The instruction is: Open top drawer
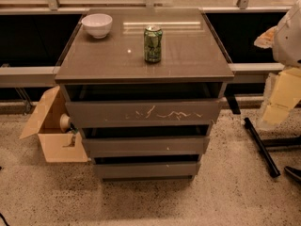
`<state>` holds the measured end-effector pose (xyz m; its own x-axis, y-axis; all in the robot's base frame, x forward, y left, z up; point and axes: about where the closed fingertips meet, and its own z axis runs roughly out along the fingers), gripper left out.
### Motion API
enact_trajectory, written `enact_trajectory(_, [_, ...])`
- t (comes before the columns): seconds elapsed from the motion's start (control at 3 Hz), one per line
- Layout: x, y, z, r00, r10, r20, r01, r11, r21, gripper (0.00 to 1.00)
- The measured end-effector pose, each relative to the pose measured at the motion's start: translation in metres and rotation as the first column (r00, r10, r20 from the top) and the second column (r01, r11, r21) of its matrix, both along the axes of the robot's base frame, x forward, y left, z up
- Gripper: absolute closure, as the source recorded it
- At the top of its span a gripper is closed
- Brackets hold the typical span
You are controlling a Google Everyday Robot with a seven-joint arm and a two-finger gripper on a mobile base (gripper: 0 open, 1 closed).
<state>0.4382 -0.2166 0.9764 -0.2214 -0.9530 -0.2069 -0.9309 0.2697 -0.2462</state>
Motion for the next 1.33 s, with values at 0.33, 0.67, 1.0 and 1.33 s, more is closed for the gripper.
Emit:
enact_trajectory(0.33, [0.000, 0.000, 0.000, 1.0000, 0.000, 0.000, 0.000, 1.000, 0.000, 0.00])
enact_trajectory(0.67, [0.005, 0.011, -0.018, 0.9983, 0.058, 0.008, -0.058, 0.998, 0.013, 0.00])
enact_trajectory(1.0, [0.016, 0.033, -0.058, 0.9866, 0.163, 0.007, -0.163, 0.984, 0.067, 0.00])
enact_trajectory(1.33, [0.031, 0.053, -0.103, 0.9694, 0.245, 0.002, -0.244, 0.962, 0.120, 0.00])
